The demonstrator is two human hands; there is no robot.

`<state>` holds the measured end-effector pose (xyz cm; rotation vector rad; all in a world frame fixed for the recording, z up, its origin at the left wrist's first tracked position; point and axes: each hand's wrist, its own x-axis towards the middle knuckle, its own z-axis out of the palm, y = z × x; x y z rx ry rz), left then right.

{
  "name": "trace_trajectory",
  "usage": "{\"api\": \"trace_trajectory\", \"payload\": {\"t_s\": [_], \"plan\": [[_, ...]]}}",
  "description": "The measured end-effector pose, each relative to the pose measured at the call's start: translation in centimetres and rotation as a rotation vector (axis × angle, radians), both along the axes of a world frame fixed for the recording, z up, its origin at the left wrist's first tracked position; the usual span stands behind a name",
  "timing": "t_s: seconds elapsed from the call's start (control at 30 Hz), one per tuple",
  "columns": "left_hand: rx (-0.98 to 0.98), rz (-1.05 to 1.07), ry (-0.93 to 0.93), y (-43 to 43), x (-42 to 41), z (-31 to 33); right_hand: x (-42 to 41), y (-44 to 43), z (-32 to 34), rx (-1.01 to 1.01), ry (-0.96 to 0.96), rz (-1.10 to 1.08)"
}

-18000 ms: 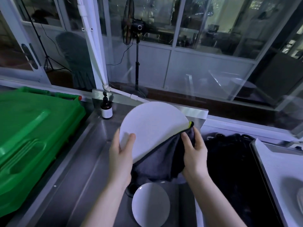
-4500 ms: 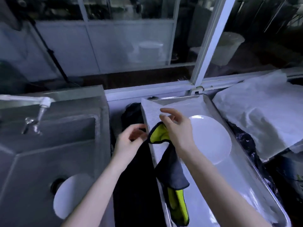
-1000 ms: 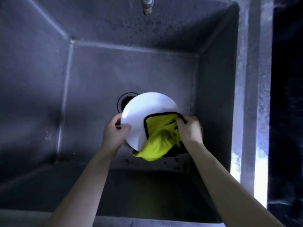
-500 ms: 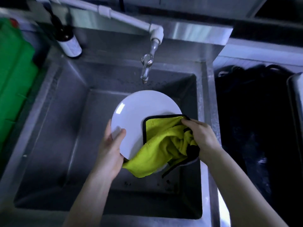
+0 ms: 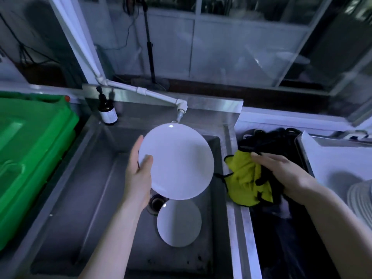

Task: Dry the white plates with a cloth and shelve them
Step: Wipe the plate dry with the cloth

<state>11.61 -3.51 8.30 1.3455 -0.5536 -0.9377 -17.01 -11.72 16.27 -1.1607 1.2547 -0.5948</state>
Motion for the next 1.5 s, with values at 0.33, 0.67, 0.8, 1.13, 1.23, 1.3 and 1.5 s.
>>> {"api": "trace_trajectory", "payload": {"t_s": [0.33,0.67,0.8,1.13,1.23,1.3,1.5], "plan": [[-0.133,0.066,0.033,-0.1,-2.6,4.6,4.8,3.2,2.4,-0.840,0.307,0.609],[-0.210,0.072,0.113,0.4,-1.9,6.4,12.3,6.7,-0.8,-1.175,0.537,0.777],[-0.216,0.054,0.146,0.8,-1.4,6.5,14.9,6.2,-1.0,-1.282,0.641,0.623],[-0.255,0.111,0.138,1.2,-0.9,6.7,16.4,1.3,0.6,-1.256,0.806,0.349],[-0.242,0.169,0.092,1.5,-0.9,6.8,14.8,1.1,0.8,-1.185,0.937,0.330],[-0.248,0.170,0.095,1.5,-0.6,6.9,13.4,2.4,0.5,-1.210,0.976,0.357],[-0.271,0.076,0.156,0.9,-1.1,6.7,14.7,5.6,0.0,-1.269,0.771,0.801]]}}
